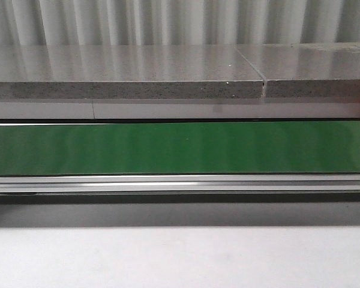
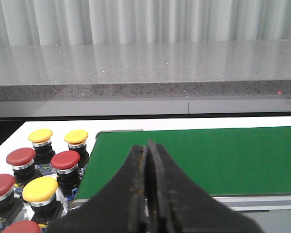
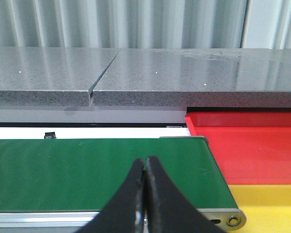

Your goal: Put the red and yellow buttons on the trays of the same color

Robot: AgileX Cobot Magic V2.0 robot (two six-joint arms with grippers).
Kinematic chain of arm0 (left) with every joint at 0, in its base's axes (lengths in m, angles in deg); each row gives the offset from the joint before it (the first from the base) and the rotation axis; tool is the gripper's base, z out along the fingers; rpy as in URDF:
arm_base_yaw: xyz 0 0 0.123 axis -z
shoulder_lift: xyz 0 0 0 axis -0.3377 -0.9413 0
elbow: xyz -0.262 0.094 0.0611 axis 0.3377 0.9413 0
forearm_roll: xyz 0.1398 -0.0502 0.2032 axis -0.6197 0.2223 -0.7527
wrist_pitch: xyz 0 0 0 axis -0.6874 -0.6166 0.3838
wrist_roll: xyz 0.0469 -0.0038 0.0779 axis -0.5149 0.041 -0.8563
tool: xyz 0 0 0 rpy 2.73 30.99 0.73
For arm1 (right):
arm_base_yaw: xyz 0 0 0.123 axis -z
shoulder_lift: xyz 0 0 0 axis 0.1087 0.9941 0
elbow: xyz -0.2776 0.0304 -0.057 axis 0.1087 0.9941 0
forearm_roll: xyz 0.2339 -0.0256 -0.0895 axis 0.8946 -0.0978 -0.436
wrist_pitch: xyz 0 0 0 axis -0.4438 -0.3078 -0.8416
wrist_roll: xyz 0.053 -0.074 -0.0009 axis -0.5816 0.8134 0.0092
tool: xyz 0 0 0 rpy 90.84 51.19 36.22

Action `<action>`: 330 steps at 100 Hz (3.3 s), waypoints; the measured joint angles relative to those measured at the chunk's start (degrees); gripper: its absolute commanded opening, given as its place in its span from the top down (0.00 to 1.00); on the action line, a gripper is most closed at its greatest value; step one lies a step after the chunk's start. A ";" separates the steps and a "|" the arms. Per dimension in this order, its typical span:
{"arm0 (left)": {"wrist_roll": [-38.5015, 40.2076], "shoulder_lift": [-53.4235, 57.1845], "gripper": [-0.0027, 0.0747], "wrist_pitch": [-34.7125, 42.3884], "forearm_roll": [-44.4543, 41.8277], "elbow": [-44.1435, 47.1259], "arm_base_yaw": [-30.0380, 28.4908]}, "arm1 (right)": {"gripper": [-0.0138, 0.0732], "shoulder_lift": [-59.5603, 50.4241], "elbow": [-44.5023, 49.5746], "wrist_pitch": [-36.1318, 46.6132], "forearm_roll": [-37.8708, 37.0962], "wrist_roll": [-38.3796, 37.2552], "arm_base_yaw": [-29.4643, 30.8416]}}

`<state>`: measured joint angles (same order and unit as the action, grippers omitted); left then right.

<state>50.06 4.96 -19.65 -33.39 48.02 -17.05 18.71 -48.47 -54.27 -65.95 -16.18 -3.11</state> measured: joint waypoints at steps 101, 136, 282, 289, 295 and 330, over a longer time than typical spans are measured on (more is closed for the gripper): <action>0.00 0.00 0.99 -11.39 -1.23 -2.36 0.00 | 0.96 0.00 0.00 0.00 0.00 0.00 0.00; 0.00 -11.99 0.99 -15.56 -2.27 -17.59 0.00 | 0.96 0.00 0.00 0.00 0.00 0.00 0.00; 3.89 -64.06 0.33 -37.80 -1.22 -57.08 -16.65 | 0.96 0.00 0.00 0.00 0.00 0.00 0.00; 3.91 -66.39 0.33 -40.91 -0.87 -58.59 -19.52 | 0.96 0.00 0.00 0.00 0.00 0.00 0.00; 4.02 -68.56 0.33 -43.35 -0.49 -59.81 -21.69 | 0.96 0.00 0.00 0.00 0.00 0.00 0.00; 4.14 -79.29 0.33 -52.18 4.03 -62.53 -31.97 | 0.96 0.00 0.00 0.00 0.00 0.00 0.00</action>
<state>54.21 -74.33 -71.82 -29.36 -14.51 -49.02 18.71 -48.47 -54.27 -65.95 -16.18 -3.11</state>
